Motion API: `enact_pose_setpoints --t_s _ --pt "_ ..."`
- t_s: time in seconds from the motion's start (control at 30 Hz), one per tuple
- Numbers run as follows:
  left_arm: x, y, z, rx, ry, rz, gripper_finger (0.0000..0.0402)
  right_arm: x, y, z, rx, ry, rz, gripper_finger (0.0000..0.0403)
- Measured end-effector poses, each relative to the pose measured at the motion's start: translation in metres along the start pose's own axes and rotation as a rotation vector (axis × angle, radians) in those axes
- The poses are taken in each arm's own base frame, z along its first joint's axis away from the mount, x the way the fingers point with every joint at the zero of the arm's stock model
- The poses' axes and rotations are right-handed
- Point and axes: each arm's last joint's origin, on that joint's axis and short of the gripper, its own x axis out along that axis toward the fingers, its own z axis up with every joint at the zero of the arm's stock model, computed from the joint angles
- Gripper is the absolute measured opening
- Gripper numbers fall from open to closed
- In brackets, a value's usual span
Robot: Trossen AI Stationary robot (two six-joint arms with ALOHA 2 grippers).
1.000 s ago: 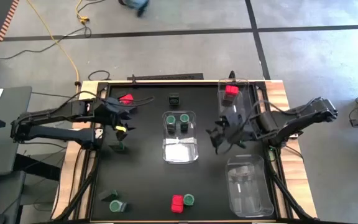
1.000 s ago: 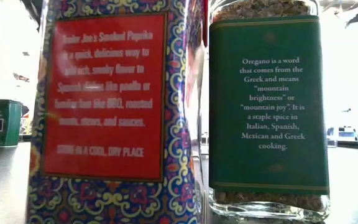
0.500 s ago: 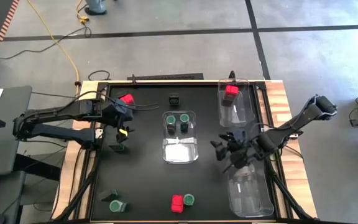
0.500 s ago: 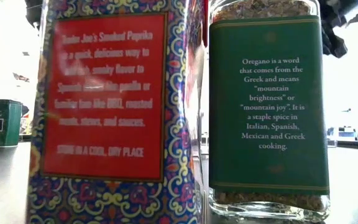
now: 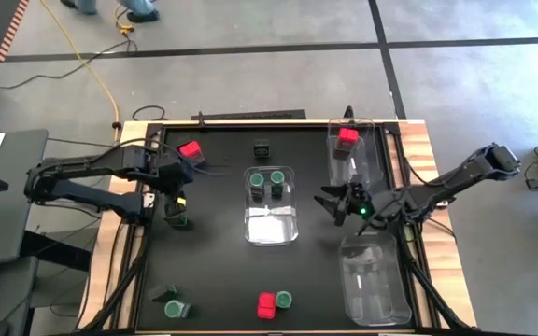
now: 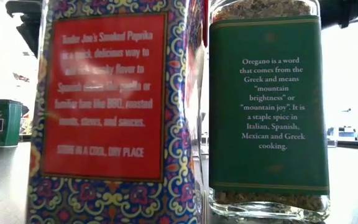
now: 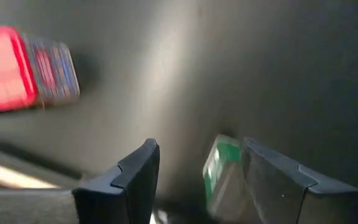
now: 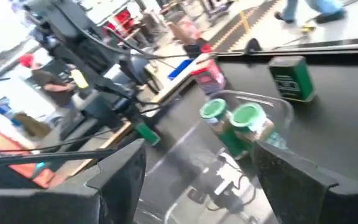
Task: Sort spices by type
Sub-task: Put the black seasoning can into the bottom transparent bin
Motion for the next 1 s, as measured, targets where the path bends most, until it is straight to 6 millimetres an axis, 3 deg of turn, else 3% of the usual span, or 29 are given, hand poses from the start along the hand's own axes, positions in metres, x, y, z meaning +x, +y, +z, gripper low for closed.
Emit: enact_pose_setpoints --t_s 0.33,1.0 --pt "0.005 -0.018 -0.011 0.147 0.141 -0.025 0.0212 0.004 -0.002 0.002 0.003 0.037 0.034 0.0317" --pt "0.054 -0.03 -0.037 0.237 0.289 -0.098 0.0212 0.004 -0.003 0.003 0.012 0.032 0.027 0.0317"
